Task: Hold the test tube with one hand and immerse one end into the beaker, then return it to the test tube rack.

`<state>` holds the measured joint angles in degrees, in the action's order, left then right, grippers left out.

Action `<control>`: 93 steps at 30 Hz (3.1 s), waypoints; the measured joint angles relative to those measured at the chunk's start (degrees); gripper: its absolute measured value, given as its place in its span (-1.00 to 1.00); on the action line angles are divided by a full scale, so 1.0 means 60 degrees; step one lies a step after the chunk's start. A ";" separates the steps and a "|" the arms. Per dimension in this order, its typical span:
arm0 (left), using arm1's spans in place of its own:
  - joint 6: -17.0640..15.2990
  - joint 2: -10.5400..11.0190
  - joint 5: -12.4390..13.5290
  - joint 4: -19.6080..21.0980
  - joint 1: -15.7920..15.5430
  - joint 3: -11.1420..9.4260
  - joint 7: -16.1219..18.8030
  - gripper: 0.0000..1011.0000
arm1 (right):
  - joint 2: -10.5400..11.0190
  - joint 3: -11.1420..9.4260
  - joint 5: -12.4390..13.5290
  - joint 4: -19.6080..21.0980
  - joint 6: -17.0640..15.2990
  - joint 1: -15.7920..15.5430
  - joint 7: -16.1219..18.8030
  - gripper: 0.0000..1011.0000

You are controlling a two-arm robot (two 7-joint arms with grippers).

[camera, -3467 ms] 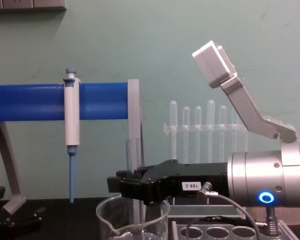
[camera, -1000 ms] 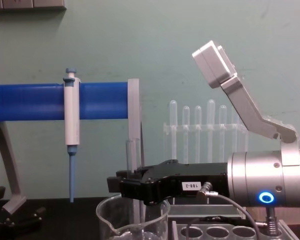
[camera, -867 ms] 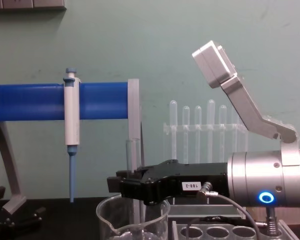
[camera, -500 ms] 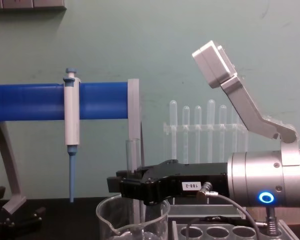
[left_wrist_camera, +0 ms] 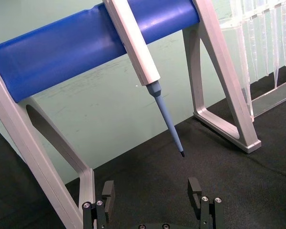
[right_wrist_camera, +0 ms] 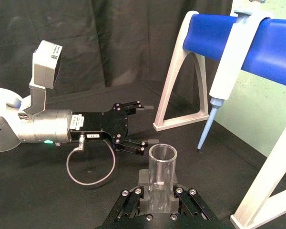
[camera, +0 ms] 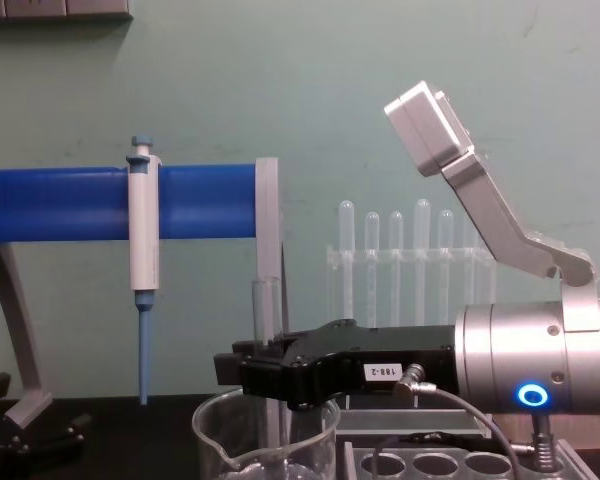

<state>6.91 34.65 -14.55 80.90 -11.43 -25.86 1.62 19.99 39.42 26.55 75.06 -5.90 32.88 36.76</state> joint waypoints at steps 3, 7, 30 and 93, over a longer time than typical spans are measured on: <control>0.0000 0.0000 0.0000 0.0000 0.0000 0.0001 0.0000 0.98 | 0.0000 0.0000 0.0000 0.0000 0.0001 0.0000 0.0000 -0.55; 0.0000 0.0000 0.0000 0.0000 0.0000 0.0000 0.0000 0.98 | 0.0000 0.0000 0.0000 0.0000 0.0000 0.0000 0.0000 -0.56; 0.0000 0.0000 0.0000 0.0000 0.0000 0.0000 0.0000 0.98 | 0.0000 0.0000 0.0000 0.0000 0.0000 0.0000 0.0000 -0.55; 0.0000 0.0000 0.0000 0.0000 0.0000 0.0000 0.0000 0.98 | 0.0000 0.0000 0.0000 0.0000 0.0000 0.0000 0.0000 -0.55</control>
<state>6.91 34.65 -14.55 80.90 -11.43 -25.86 1.62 19.99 39.42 26.55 75.06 -5.90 32.88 36.76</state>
